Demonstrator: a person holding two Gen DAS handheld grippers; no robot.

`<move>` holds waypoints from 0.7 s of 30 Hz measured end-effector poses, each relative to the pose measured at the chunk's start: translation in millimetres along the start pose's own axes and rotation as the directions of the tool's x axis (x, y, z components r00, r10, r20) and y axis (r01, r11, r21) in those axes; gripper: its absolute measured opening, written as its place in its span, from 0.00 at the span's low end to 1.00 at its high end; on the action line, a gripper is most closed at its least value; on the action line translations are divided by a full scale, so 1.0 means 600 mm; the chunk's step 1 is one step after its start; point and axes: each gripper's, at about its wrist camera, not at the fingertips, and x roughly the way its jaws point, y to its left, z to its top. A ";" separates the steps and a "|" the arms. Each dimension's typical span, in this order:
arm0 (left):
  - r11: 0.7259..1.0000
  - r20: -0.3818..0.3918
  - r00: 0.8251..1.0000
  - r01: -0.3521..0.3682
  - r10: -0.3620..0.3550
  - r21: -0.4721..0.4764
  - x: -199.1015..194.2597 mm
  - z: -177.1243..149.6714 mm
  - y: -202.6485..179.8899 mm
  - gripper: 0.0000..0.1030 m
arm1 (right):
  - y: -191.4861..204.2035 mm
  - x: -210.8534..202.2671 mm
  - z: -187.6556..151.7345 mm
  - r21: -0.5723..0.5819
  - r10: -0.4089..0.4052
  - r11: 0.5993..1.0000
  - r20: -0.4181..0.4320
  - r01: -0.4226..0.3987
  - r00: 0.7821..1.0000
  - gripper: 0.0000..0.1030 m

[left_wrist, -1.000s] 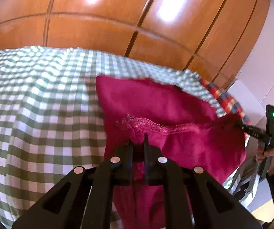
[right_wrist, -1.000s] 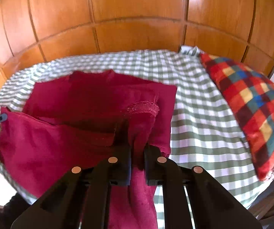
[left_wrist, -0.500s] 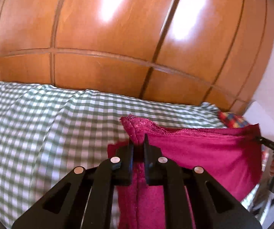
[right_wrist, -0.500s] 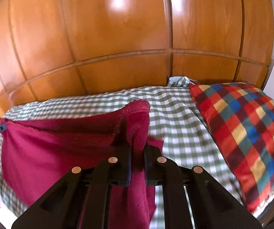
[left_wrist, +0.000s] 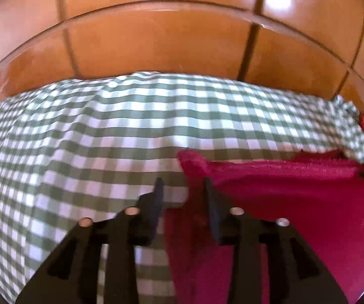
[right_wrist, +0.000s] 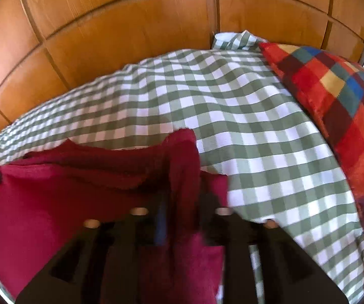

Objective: Fold small clothes

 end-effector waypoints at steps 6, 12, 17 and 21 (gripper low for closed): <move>0.995 0.040 0.994 0.101 -0.101 -0.015 -0.071 -0.059 0.031 0.32 | -0.044 -0.103 -0.063 0.037 0.123 0.991 0.056 -0.125 0.991 0.70; 0.973 0.036 0.972 0.231 -0.231 -0.008 -0.137 -0.161 0.042 0.47 | -0.076 -0.179 -0.167 0.051 0.243 0.968 0.036 -0.244 0.969 0.67; 0.951 0.023 0.952 0.305 -0.304 -0.044 -0.163 -0.228 0.053 0.49 | -0.064 -0.182 -0.231 -0.008 0.241 0.971 -0.033 -0.241 0.970 0.52; 0.939 0.013 0.942 0.337 -0.337 -0.070 -0.162 -0.250 0.057 0.49 | -0.046 -0.155 -0.249 -0.038 0.220 0.974 -0.068 -0.223 0.973 0.35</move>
